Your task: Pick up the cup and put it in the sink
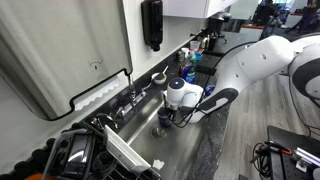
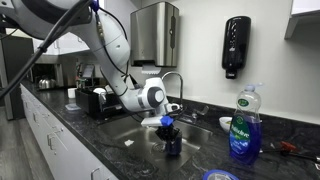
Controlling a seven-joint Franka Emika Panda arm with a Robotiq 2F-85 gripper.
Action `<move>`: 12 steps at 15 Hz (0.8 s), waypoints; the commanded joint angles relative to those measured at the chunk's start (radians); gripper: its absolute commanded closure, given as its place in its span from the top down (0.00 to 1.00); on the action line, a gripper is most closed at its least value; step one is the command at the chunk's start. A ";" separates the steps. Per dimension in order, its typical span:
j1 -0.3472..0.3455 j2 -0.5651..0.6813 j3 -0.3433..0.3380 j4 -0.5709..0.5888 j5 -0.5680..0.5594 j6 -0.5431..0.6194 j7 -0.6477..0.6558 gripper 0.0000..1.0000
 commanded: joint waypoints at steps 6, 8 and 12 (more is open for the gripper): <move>0.008 0.060 -0.021 0.077 0.003 0.005 -0.014 0.41; 0.007 0.049 -0.018 0.070 0.007 0.011 -0.011 0.48; 0.004 0.021 -0.010 0.050 0.010 0.013 -0.019 0.77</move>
